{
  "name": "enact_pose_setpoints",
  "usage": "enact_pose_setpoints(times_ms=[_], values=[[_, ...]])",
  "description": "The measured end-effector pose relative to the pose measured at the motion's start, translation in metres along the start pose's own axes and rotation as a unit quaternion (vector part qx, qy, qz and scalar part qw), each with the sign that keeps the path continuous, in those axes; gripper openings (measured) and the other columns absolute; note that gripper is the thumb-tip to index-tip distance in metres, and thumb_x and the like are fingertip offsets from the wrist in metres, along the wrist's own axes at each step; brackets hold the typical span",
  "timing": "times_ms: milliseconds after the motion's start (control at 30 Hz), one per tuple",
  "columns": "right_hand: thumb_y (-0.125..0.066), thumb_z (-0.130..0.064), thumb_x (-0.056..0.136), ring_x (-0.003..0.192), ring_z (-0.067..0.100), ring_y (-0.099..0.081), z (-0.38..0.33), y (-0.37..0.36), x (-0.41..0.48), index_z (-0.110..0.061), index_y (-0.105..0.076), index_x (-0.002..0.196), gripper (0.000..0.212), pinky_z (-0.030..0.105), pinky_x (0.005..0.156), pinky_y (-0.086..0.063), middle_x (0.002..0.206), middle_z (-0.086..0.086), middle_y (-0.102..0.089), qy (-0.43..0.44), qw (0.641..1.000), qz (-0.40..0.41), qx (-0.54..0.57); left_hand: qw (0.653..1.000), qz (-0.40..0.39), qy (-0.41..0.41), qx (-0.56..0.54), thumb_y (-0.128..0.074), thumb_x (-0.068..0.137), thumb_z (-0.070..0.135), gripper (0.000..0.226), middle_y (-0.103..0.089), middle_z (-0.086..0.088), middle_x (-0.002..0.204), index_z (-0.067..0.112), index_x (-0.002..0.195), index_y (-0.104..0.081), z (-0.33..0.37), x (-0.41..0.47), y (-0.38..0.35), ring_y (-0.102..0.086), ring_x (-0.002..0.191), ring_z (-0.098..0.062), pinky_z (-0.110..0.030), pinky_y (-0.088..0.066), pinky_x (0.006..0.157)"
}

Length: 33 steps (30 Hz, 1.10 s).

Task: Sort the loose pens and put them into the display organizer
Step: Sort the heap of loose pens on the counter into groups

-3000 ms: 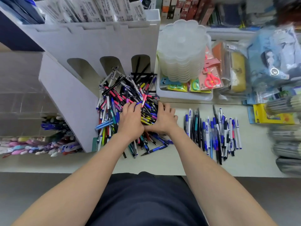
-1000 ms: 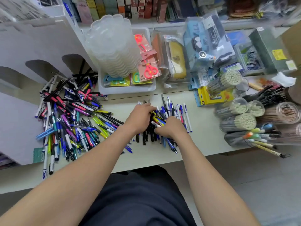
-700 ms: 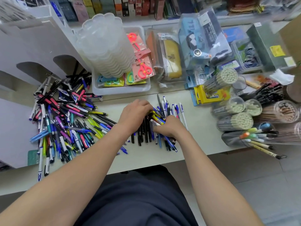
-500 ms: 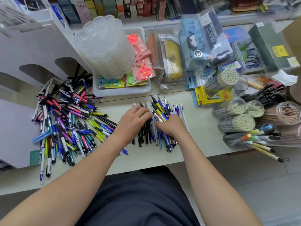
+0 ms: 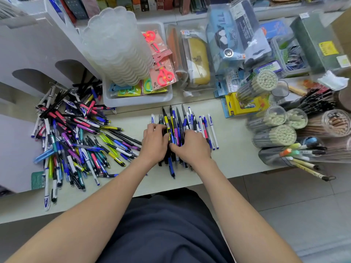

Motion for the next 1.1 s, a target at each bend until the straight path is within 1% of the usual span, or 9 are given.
enact_pose_setpoints(times_ms=[133,267,400,500,700,800,933,1033,1100], values=[[-0.065,-0.041,0.097,0.084,0.025,-0.068,0.011,0.008,-0.002,-0.015,-0.071,0.113,0.031,0.040,0.070,-0.060,0.084,0.001,-0.070,0.030,0.999,0.026,0.004,1.000,0.029,-0.001,0.004,-0.057,0.107,0.035,0.039,-0.048,-0.008,0.139,0.016,0.141,-0.058,0.001,-0.007,0.004,-0.043,0.132,-0.032,-0.045,-0.042,0.109],[-0.066,-0.024,0.101,0.101,0.023,-0.072,0.017,0.007,-0.002,-0.016,-0.068,0.136,0.036,0.041,0.088,-0.061,0.105,0.004,-0.078,0.058,0.998,0.004,0.028,0.999,0.037,0.010,0.021,-0.054,0.105,0.051,0.040,-0.051,-0.004,0.130,0.021,0.129,-0.065,-0.004,-0.010,0.005,-0.048,0.124,-0.029,-0.046,-0.048,0.103],[-0.070,-0.017,0.100,0.087,0.013,-0.069,0.019,0.007,-0.004,-0.013,-0.068,0.131,0.032,0.035,0.088,-0.059,0.090,0.000,-0.075,0.064,0.995,0.009,0.077,0.997,0.060,0.056,-0.004,-0.053,0.102,0.062,0.039,-0.061,0.001,0.106,0.025,0.097,-0.066,-0.005,0.002,0.012,-0.061,0.096,-0.020,-0.038,-0.052,0.082],[-0.070,-0.016,0.099,0.079,0.005,-0.066,0.022,0.011,-0.004,-0.013,-0.074,0.114,0.016,0.033,0.086,-0.060,0.086,-0.005,-0.073,0.067,0.992,0.032,0.103,0.996,0.026,0.085,-0.032,-0.061,0.103,0.048,0.032,-0.068,0.000,0.082,0.019,0.087,-0.065,-0.001,0.017,0.013,-0.066,0.081,-0.021,-0.035,-0.049,0.068],[-0.064,-0.012,0.102,0.093,0.015,-0.070,0.015,0.044,0.011,-0.012,-0.080,0.113,0.019,0.022,0.095,-0.049,0.102,0.001,-0.079,0.085,0.984,0.105,0.118,0.990,-0.011,0.134,-0.031,-0.062,0.097,0.026,0.028,-0.074,-0.015,0.081,0.004,0.080,-0.068,0.004,0.020,0.023,-0.072,0.084,-0.033,-0.039,-0.057,0.072],[-0.063,-0.012,0.102,0.098,0.021,-0.072,0.005,0.057,0.025,-0.010,-0.078,0.116,0.021,0.035,0.102,-0.054,0.106,0.004,-0.080,0.099,0.974,0.165,0.122,0.989,-0.015,0.143,-0.025,-0.063,0.089,0.025,0.021,-0.074,-0.013,0.085,0.006,0.086,-0.071,0.001,-0.001,0.028,-0.072,0.080,-0.028,-0.041,-0.061,0.073],[-0.065,-0.016,0.103,0.108,0.028,-0.069,-0.005,0.046,0.038,-0.008,-0.071,0.131,0.030,0.041,0.101,-0.054,0.118,0.012,-0.075,0.111,0.983,0.139,0.054,0.985,-0.107,0.138,0.014,-0.069,0.086,0.034,0.027,-0.075,-0.008,0.076,0.008,0.083,-0.072,-0.012,-0.028,0.010,-0.073,0.076,-0.024,-0.038,-0.064,0.074],[-0.068,-0.012,0.099,0.096,0.022,-0.067,-0.009,0.042,0.023,-0.010,-0.071,0.125,0.027,0.040,0.093,-0.057,0.106,0.006,-0.072,0.136,0.980,0.130,0.064,0.979,-0.153,0.124,0.054,-0.070,0.087,0.045,0.033,-0.071,0.000,0.070,0.015,0.074,-0.067,-0.023,-0.035,-0.001,-0.070,0.072,-0.020,-0.034,-0.060,0.066],[-0.070,-0.014,0.096,0.082,0.013,-0.067,-0.005,0.028,0.009,-0.012,-0.077,0.107,0.013,0.035,0.085,-0.060,0.089,-0.001,-0.072,0.118,0.989,0.066,0.064,0.986,-0.105,0.111,0.072,-0.066,0.090,0.047,0.038,-0.065,0.002,0.064,0.017,0.067,-0.061,-0.025,-0.033,0.005,-0.066,0.066,-0.020,-0.033,-0.057,0.064]])
Point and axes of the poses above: each hand's wrist, its own x-axis towards the middle knuckle, its own y-axis out of the back of the hand, z = x × y, the point moved 7 cm from there along x, towards the middle knuckle
